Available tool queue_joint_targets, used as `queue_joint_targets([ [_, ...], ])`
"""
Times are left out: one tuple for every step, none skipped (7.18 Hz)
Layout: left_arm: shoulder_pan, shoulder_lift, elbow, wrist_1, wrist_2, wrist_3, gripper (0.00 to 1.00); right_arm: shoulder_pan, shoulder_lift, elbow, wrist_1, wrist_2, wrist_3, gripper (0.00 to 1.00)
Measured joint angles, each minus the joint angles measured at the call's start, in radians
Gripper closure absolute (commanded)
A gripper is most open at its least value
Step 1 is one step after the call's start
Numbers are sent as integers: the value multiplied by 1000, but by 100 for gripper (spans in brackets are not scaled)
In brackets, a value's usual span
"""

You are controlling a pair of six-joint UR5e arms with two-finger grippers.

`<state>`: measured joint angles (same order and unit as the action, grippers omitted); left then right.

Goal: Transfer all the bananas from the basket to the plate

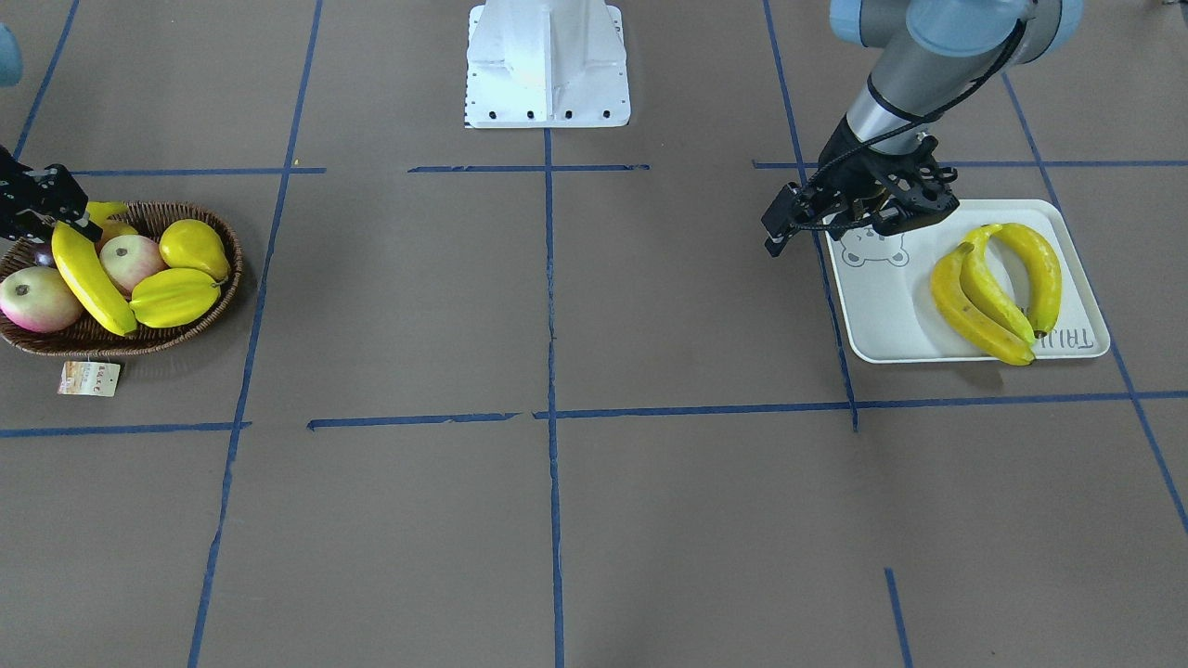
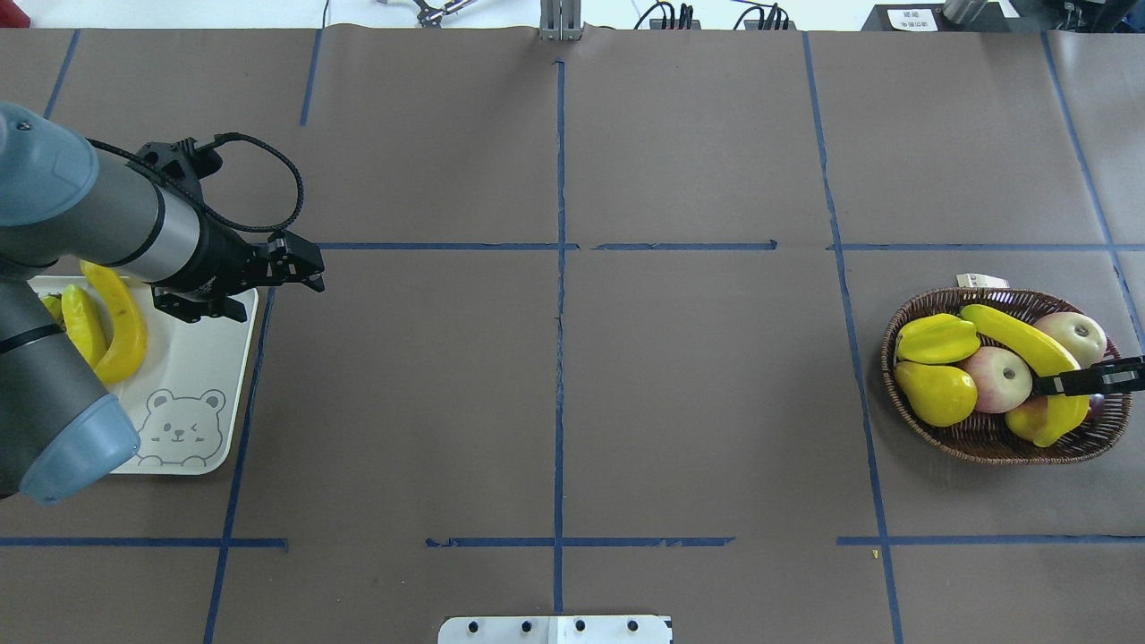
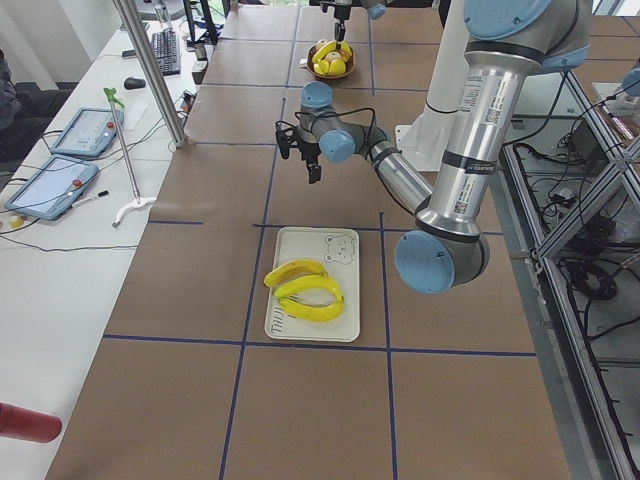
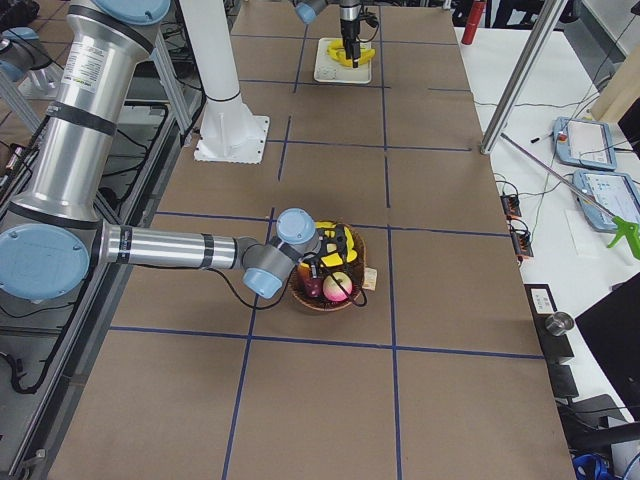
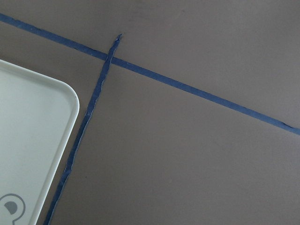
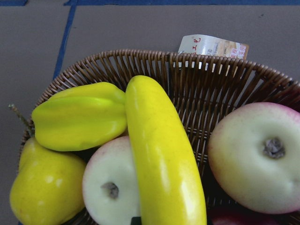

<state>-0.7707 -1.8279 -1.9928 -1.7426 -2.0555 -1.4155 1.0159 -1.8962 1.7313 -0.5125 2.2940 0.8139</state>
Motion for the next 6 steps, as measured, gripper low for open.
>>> queue_joint_targets([
  [2,0,1,0,0,0,0,37,-9,30,0,11,-1,96],
  [6,-2,3,0,-1,0,0,82,-13,60,0,21,-2,96],
  [13,-8,4,0,-1,0,0,120,-6,86,-2,34,-3,95],
  [16,-19,4,-7,-2,0,0,142,19,104,-3,46,0,92],
  [18,-28,6,-31,-3,1,0,150,67,110,-8,51,5,91],
  [19,-36,10,-65,-3,1,0,141,131,109,-20,52,9,91],
])
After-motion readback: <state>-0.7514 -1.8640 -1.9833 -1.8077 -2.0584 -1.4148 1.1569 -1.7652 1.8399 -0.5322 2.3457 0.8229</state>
